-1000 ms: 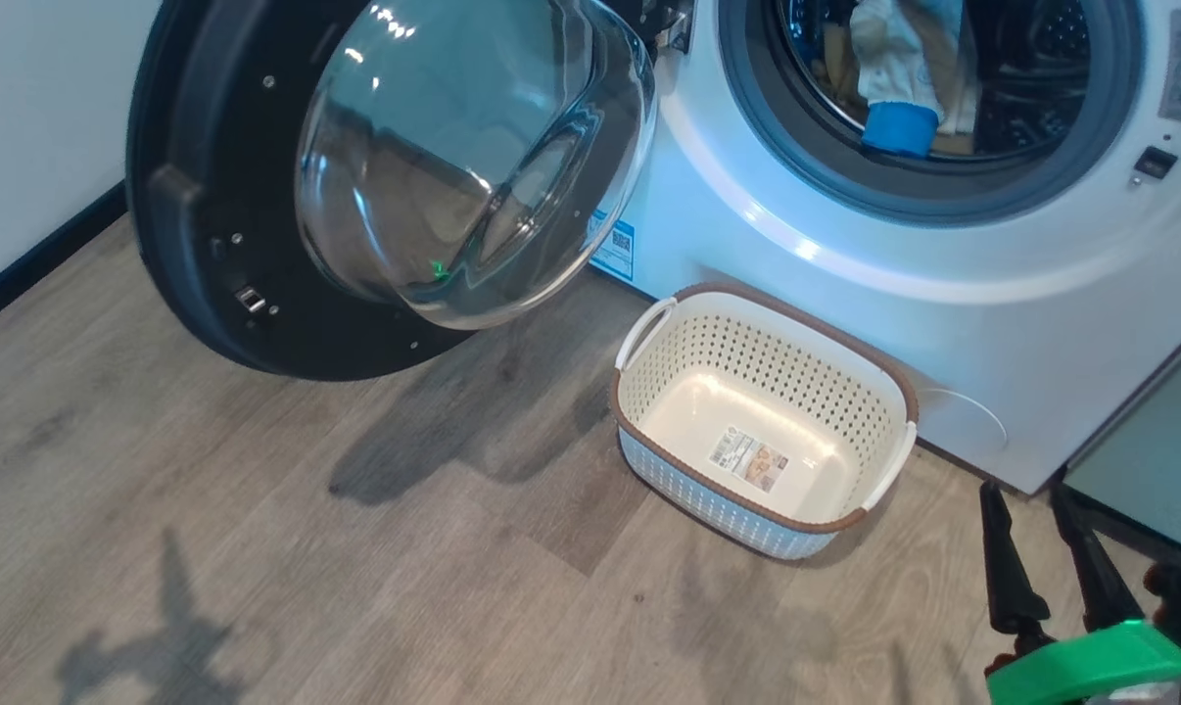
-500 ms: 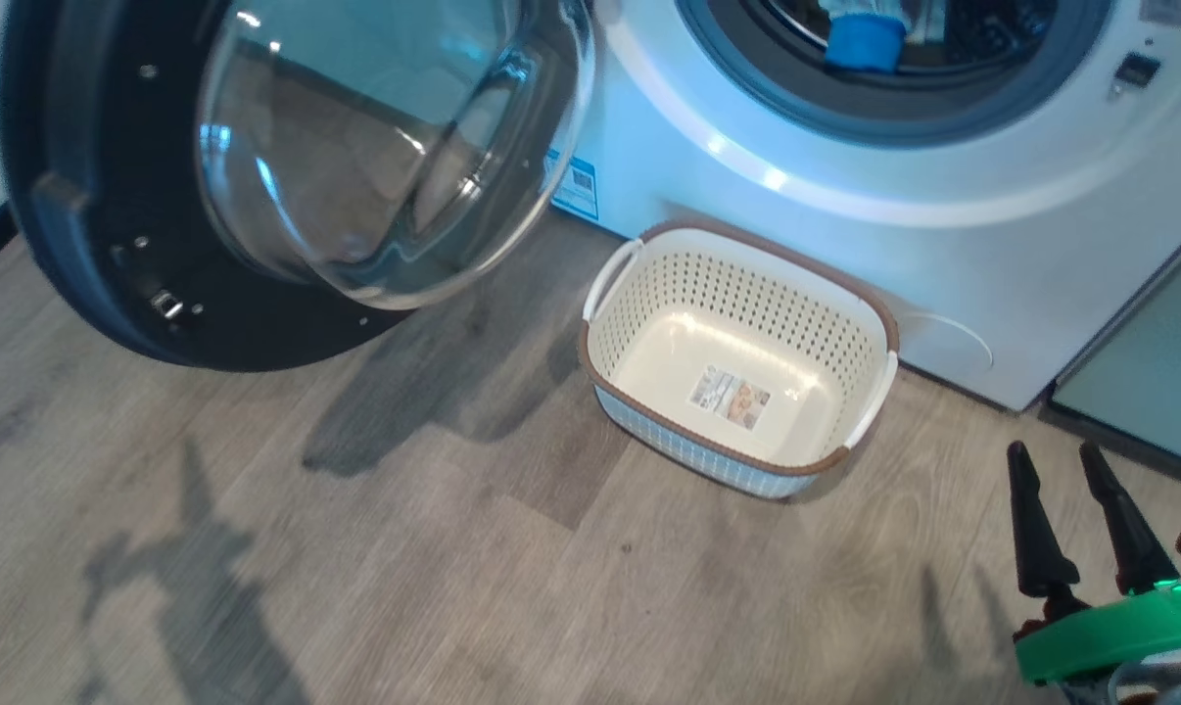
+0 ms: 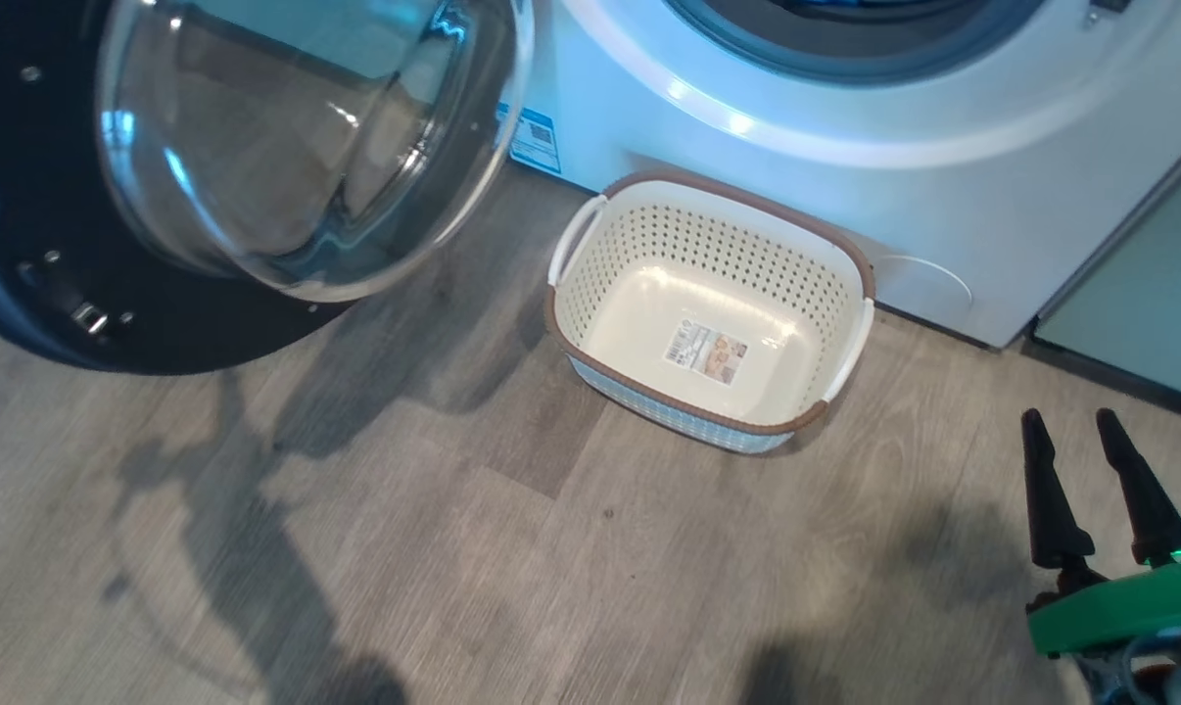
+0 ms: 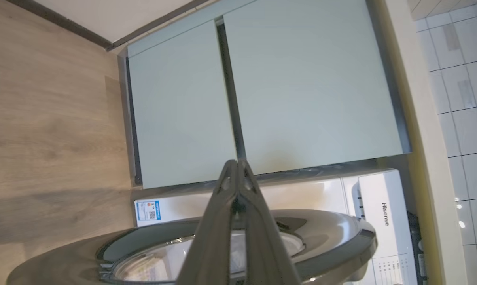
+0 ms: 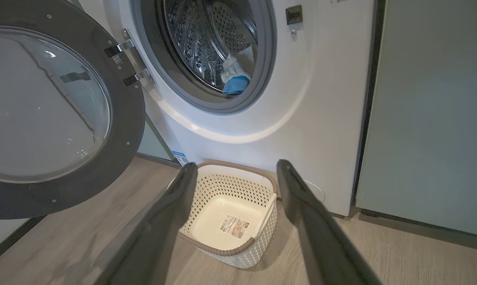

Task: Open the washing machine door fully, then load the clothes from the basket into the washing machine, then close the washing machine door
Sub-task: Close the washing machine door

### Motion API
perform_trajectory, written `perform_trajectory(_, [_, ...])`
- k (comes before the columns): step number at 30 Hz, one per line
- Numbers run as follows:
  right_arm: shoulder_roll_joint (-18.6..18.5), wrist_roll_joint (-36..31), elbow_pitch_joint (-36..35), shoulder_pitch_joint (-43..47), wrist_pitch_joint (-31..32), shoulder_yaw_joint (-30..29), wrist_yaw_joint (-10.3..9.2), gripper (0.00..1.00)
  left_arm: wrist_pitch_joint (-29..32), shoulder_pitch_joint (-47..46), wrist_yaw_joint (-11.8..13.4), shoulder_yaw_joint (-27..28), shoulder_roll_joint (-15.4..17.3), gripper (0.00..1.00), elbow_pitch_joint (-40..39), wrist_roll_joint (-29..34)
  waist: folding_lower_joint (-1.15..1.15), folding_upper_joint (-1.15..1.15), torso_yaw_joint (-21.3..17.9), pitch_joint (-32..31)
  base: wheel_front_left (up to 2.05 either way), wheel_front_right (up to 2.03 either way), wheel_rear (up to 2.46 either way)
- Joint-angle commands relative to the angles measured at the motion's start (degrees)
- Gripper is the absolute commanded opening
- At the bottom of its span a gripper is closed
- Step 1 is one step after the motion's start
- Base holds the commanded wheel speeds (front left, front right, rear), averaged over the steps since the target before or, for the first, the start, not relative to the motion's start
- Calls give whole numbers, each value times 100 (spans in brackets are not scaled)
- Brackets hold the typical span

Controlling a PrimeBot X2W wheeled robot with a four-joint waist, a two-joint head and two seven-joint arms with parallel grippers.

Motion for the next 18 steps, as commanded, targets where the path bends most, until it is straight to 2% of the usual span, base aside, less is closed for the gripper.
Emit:
perform_trajectory(1, [-99, -45, -188, -192, -38, 88, 2, 100, 106, -169, 27, 48, 438, 0, -121, 51, 0, 0, -76, 72, 0, 0, 0])
perform_trajectory(18, [-59, -50, -186, -306, -38, -1, 2, 100, 761, -315, -27, -100, 442, 0, 90, 5, 0, 0, -247, 280, 0, 0, 0])
